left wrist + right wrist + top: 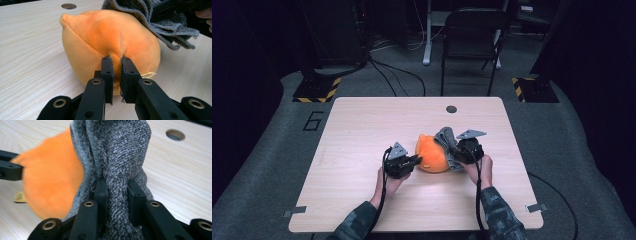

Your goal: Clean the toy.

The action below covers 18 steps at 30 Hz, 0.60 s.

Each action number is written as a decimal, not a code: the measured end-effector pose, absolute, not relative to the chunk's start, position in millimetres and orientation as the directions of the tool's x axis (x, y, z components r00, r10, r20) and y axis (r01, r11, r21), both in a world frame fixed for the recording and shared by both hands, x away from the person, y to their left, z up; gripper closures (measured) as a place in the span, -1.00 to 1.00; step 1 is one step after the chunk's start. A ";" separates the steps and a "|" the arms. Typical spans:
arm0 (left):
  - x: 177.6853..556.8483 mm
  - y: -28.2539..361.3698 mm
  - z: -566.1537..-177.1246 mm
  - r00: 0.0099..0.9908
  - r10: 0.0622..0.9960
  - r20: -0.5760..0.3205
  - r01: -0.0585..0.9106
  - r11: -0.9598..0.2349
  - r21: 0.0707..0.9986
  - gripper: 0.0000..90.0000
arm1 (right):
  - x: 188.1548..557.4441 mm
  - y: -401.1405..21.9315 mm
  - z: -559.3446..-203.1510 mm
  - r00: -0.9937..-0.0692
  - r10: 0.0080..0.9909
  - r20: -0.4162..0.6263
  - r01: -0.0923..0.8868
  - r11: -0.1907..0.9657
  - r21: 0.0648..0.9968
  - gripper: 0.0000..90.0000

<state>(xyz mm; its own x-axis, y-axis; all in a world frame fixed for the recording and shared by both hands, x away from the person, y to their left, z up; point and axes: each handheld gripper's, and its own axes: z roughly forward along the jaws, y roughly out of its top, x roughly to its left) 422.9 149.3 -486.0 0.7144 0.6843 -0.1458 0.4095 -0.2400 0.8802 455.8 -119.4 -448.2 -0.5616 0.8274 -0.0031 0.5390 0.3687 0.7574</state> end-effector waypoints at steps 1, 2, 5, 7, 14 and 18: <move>422.9 149.0 -485.9 0.715 0.684 -0.144 0.408 -0.241 0.881 0.82 | 456.4 -121.9 -449.6 -0.554 0.833 0.004 0.553 0.363 0.750 0.63; 423.0 149.0 -485.7 0.716 0.683 -0.144 0.408 -0.242 0.880 0.82 | 457.8 -124.4 -451.5 -0.545 0.838 0.005 0.557 0.358 0.749 0.63; 423.1 148.6 -485.5 0.716 0.685 -0.135 0.402 -0.248 0.881 0.82 | 462.2 -132.4 -456.8 -0.547 0.836 0.038 0.581 0.346 0.737 0.62; 423.5 149.2 -484.6 0.720 0.682 -0.132 0.402 -0.255 0.879 0.82 | 464.2 -134.1 -459.0 -0.542 0.839 0.049 0.594 0.341 0.729 0.62; 423.4 150.8 -486.3 0.707 0.693 -0.143 0.413 -0.240 0.879 0.81 | 471.2 -138.6 -471.3 -0.511 0.858 0.043 0.638 0.346 0.688 0.62; 424.1 152.7 -487.5 0.706 0.691 -0.152 0.417 -0.232 0.879 0.81 | 477.9 -140.0 -482.0 -0.507 0.861 0.039 0.668 0.364 0.649 0.63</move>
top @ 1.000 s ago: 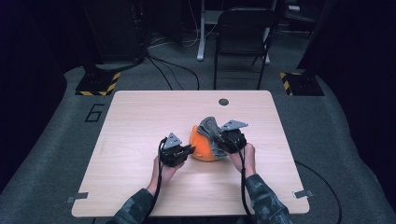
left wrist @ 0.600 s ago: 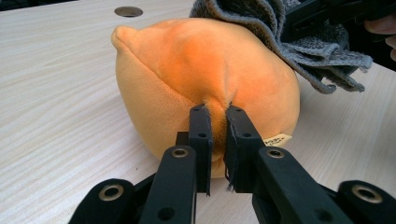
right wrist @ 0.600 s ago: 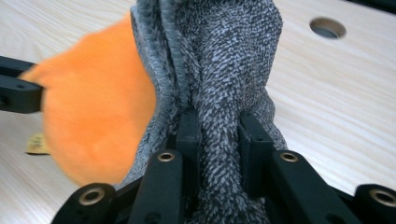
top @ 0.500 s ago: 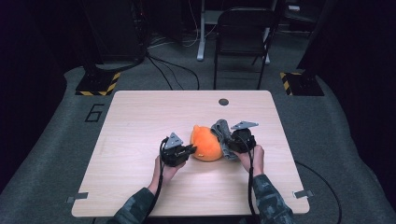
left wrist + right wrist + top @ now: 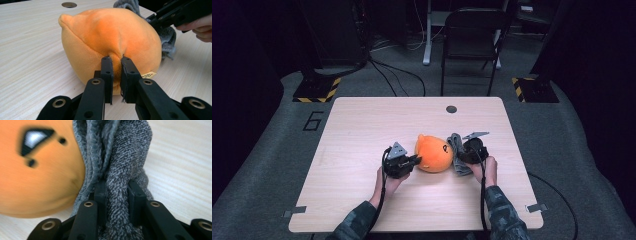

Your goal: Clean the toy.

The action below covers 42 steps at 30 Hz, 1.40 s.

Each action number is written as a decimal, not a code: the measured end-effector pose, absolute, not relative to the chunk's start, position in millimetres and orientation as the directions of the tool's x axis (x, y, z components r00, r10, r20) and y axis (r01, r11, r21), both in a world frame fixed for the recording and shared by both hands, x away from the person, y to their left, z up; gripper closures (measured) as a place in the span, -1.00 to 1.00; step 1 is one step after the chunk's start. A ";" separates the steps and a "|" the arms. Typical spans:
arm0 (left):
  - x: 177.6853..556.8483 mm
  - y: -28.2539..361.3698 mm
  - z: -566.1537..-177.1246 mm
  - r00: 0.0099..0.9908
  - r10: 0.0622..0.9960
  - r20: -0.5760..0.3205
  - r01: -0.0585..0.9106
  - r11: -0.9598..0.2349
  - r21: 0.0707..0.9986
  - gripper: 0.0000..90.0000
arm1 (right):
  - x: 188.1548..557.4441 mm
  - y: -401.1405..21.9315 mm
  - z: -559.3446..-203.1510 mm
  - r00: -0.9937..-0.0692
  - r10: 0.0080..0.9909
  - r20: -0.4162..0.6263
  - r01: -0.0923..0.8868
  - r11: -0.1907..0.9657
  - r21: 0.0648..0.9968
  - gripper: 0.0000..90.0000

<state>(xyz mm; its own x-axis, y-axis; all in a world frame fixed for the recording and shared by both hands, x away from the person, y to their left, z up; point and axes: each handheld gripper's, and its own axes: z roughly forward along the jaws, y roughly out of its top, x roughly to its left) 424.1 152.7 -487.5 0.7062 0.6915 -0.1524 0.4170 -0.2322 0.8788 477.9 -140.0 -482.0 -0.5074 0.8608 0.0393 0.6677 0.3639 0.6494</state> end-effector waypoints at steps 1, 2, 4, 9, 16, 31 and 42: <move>424.2 153.3 -487.8 0.705 0.692 -0.158 0.421 -0.228 0.878 0.81 | 479.1 -139.5 -484.9 -0.498 0.866 0.038 0.681 0.364 0.635 0.63; 424.9 154.1 -487.7 0.707 0.691 -0.153 0.418 -0.233 0.878 0.81 | 480.7 -139.8 -488.1 -0.496 0.868 0.031 0.689 0.372 0.622 0.63; 424.7 153.6 -486.6 0.708 0.687 -0.163 0.423 -0.229 0.877 0.81 | 481.9 -141.0 -492.4 -0.495 0.868 0.035 0.700 0.375 0.608 0.64; 424.6 152.0 -485.4 0.719 0.682 -0.131 0.394 -0.245 0.886 0.81 | 477.0 -152.7 -471.8 -0.460 0.885 0.074 0.685 0.300 0.664 0.66; 423.3 150.1 -484.4 0.717 0.684 -0.137 0.396 -0.238 0.887 0.80 | 466.1 -155.6 -423.2 -0.510 0.841 0.180 0.604 0.201 0.772 0.66; 420.4 147.8 -483.6 0.738 0.663 -0.126 0.382 -0.257 0.888 0.80 | 453.1 -55.8 -411.6 -0.675 0.736 0.046 0.477 0.387 0.789 0.63; 418.2 145.5 -484.9 0.719 0.685 -0.120 0.391 -0.257 0.884 0.81 | 454.7 -56.8 -422.8 -0.676 0.737 -0.004 0.465 0.430 0.774 0.65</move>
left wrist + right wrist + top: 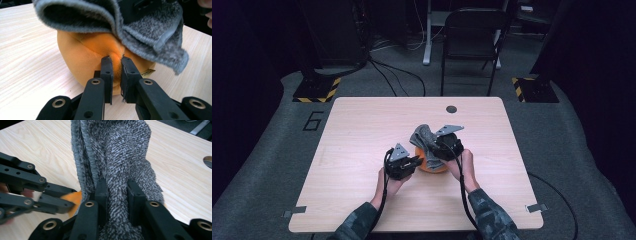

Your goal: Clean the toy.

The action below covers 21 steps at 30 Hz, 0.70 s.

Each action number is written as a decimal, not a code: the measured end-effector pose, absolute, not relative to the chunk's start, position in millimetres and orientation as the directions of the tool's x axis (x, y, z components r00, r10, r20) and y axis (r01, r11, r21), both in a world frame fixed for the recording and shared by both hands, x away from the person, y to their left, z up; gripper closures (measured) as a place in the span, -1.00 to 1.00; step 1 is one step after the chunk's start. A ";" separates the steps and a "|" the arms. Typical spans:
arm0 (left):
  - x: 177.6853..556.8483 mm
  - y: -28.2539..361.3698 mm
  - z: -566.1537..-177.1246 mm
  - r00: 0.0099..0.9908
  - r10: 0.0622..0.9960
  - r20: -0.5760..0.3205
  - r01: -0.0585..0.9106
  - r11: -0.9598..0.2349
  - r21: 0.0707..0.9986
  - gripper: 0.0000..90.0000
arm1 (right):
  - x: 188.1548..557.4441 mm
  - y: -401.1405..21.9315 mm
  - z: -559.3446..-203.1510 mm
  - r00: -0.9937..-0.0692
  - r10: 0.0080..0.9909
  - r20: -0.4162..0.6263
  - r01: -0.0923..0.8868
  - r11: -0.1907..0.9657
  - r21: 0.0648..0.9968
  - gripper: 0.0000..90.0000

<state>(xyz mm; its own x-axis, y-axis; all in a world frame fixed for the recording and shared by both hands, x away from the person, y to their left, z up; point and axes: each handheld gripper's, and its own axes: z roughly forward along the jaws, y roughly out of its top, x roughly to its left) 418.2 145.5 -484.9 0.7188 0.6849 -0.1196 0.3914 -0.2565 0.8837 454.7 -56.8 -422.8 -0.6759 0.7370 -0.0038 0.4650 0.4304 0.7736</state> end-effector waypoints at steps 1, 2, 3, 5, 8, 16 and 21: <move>418.6 146.1 -484.7 0.717 0.684 -0.132 0.403 -0.252 0.880 0.81 | 455.1 -59.6 -422.4 -0.672 0.741 -0.015 0.462 0.435 0.773 0.65; 419.2 146.5 -484.9 0.714 0.688 -0.128 0.400 -0.251 0.882 0.81 | 454.8 -61.8 -422.1 -0.659 0.753 -0.007 0.475 0.423 0.771 0.64; 419.1 146.8 -485.1 0.712 0.690 -0.128 0.401 -0.250 0.882 0.81 | 455.5 -65.8 -422.1 -0.658 0.753 -0.009 0.475 0.424 0.772 0.64; 419.0 147.1 -486.5 0.710 0.691 -0.136 0.407 -0.245 0.880 0.81 | 455.9 -72.6 -422.6 -0.648 0.762 0.005 0.489 0.411 0.769 0.64; 419.2 147.0 -485.9 0.709 0.693 -0.133 0.407 -0.247 0.879 0.81 | 454.1 -80.3 -423.5 -0.631 0.776 0.021 0.507 0.392 0.768 0.64; 419.5 147.6 -487.0 0.705 0.696 -0.133 0.409 -0.246 0.879 0.81 | 455.7 -104.5 -430.5 -0.598 0.801 0.032 0.541 0.375 0.753 0.63; 419.9 148.0 -487.6 0.707 0.693 -0.137 0.410 -0.245 0.878 0.81 | 460.4 -115.0 -436.4 -0.580 0.814 0.045 0.573 0.368 0.733 0.63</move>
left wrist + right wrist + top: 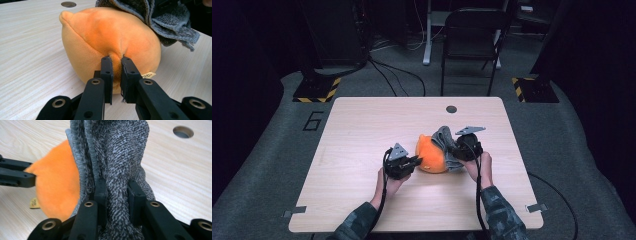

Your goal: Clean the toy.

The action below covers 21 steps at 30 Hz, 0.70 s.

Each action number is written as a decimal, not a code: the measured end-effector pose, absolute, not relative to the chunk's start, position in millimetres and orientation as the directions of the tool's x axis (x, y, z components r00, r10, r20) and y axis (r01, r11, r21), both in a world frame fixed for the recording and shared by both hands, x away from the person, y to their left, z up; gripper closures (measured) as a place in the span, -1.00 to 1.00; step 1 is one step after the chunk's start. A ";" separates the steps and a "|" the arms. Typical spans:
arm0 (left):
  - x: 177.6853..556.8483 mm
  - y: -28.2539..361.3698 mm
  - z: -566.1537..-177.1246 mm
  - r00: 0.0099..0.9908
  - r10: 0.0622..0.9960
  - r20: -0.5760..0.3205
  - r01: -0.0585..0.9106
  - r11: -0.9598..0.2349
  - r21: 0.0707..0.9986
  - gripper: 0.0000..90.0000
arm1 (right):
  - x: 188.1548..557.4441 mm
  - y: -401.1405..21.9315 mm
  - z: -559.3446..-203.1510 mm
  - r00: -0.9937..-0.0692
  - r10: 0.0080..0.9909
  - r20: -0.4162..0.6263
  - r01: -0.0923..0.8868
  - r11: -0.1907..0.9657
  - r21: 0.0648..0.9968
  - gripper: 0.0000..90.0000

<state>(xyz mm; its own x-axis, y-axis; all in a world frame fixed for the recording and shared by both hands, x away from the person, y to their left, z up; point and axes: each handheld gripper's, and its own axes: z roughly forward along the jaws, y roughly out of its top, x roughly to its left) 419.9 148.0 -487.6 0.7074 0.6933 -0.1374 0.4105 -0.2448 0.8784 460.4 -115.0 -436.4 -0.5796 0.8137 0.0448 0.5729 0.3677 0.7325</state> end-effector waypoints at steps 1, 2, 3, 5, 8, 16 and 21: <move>420.0 148.0 -487.7 0.708 0.693 -0.138 0.411 -0.244 0.879 0.81 | 460.7 -114.9 -437.1 -0.561 0.826 0.062 0.593 0.348 0.726 0.63; 420.2 147.7 -487.7 0.705 0.694 -0.144 0.414 -0.238 0.879 0.81 | 461.7 -117.1 -437.9 -0.565 0.823 0.058 0.593 0.357 0.722 0.63; 420.6 148.2 -487.5 0.706 0.693 -0.144 0.414 -0.240 0.878 0.81 | 462.1 -117.3 -438.8 -0.552 0.832 0.058 0.601 0.348 0.719 0.63; 420.2 147.8 -487.9 0.704 0.696 -0.140 0.411 -0.239 0.880 0.81 | 463.3 -119.2 -441.0 -0.542 0.839 0.049 0.610 0.353 0.710 0.63; 420.6 147.9 -487.2 0.707 0.692 -0.143 0.413 -0.241 0.878 0.81 | 465.7 -122.8 -444.7 -0.527 0.849 0.031 0.621 0.360 0.696 0.63; 421.2 149.5 -488.4 0.701 0.698 -0.144 0.418 -0.238 0.877 0.81 | 476.9 -132.9 -469.9 -0.480 0.877 0.026 0.696 0.362 0.620 0.63; 421.6 149.8 -488.5 0.701 0.698 -0.145 0.416 -0.235 0.878 0.81 | 483.7 -131.4 -488.3 -0.481 0.876 0.031 0.726 0.378 0.574 0.63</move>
<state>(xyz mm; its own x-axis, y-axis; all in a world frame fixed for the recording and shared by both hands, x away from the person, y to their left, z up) 421.6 149.8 -488.5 0.7013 0.6979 -0.1454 0.4163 -0.2353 0.8782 483.7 -131.4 -488.3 -0.4813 0.8760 0.0312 0.7260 0.3785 0.5741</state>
